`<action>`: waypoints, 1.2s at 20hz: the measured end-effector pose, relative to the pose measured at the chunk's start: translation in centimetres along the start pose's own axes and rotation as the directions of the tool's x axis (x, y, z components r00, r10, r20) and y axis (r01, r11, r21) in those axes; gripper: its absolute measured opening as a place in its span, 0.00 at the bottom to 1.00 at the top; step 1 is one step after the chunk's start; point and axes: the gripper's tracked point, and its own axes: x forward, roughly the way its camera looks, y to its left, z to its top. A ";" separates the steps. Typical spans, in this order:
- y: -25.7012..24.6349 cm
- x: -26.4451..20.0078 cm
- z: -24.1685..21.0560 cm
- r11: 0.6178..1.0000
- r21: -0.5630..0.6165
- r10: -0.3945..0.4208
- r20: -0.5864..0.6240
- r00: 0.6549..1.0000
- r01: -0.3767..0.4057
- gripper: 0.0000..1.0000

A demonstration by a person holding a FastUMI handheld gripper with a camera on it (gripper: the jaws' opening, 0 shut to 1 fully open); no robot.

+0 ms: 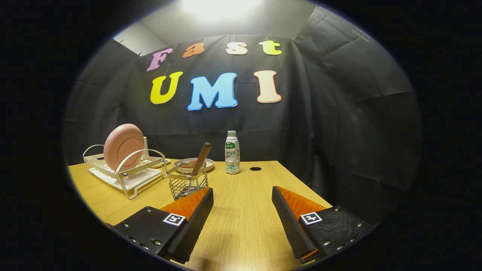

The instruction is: Take the plate from the dish rack, then take the spoon from the basket and place it into the plate.

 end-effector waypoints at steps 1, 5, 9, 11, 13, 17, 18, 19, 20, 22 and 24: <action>0.0 0.0 0.0 1.000 -0.001 0.001 -0.001 1.000 -0.001 0.95; 0.0 0.5 0.0 1.000 0.000 0.005 0.002 1.000 -0.005 0.95; 0.0 3.5 0.2 1.000 0.004 0.002 0.002 1.000 -0.002 0.95; -0.4 5.2 0.6 1.000 0.017 -0.010 0.013 1.000 0.010 0.95; -1.5 6.7 1.7 0.998 0.041 -0.044 0.046 0.998 0.042 0.95; -4.7 8.5 4.5 0.989 0.064 -0.140 0.096 0.986 0.134 0.95; -5.7 8.4 5.3 0.986 0.056 -0.161 0.110 0.981 0.156 0.95; -6.5 8.0 6.2 0.983 0.050 -0.181 0.124 0.976 0.176 0.95; -7.3 7.4 7.2 0.980 0.044 -0.198 0.134 0.971 0.194 0.95; -8.3 5.9 8.5 0.974 0.039 -0.227 0.136 0.964 0.224 0.95; -8.5 3.9 9.6 0.969 0.030 -0.246 0.125 0.961 0.244 0.95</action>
